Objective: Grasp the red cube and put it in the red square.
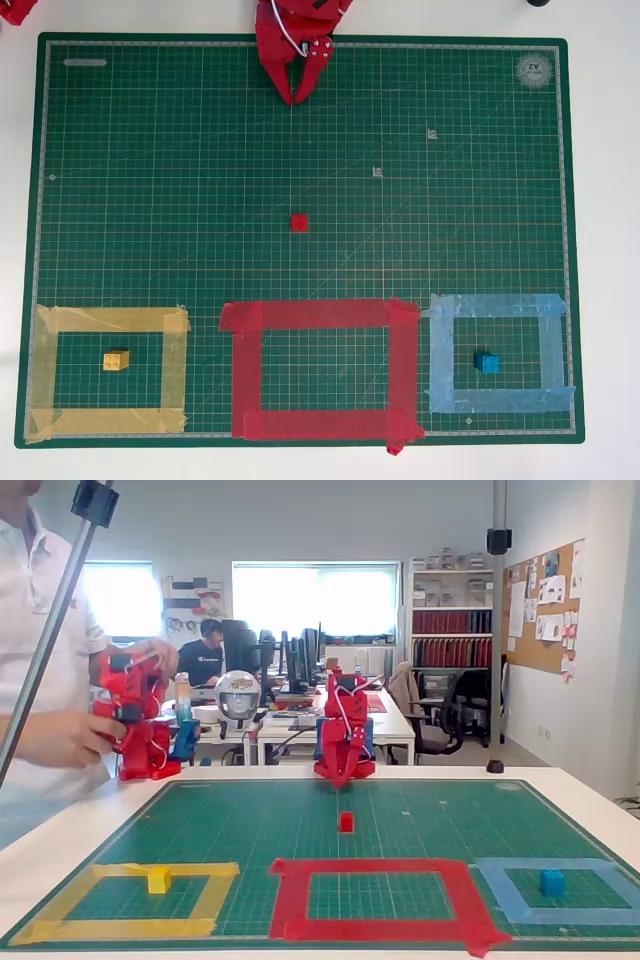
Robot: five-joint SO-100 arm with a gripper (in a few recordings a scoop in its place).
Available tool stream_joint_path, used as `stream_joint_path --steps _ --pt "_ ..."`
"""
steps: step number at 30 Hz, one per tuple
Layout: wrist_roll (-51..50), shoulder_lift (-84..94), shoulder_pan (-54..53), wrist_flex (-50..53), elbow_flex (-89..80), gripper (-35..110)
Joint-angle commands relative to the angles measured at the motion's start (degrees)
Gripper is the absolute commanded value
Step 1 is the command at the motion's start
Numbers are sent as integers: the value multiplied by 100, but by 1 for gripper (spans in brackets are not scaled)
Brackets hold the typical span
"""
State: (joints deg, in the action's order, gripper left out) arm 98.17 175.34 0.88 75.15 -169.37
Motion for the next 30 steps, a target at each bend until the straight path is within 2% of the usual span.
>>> stream_joint_path --steps 1,6,12,18,23,28,30 --pt "105 -1767 193 -62 2118 -1" --pt "105 -3516 167 -167 4157 -1" --pt "53 -4860 132 -1081 5203 -1" --pt "9 -4852 185 -4324 3111 2" --pt "-79 -4219 220 -4913 2250 4" --pt "-343 -3902 264 -6908 958 6" --pt "-387 -3876 264 -7339 615 6"
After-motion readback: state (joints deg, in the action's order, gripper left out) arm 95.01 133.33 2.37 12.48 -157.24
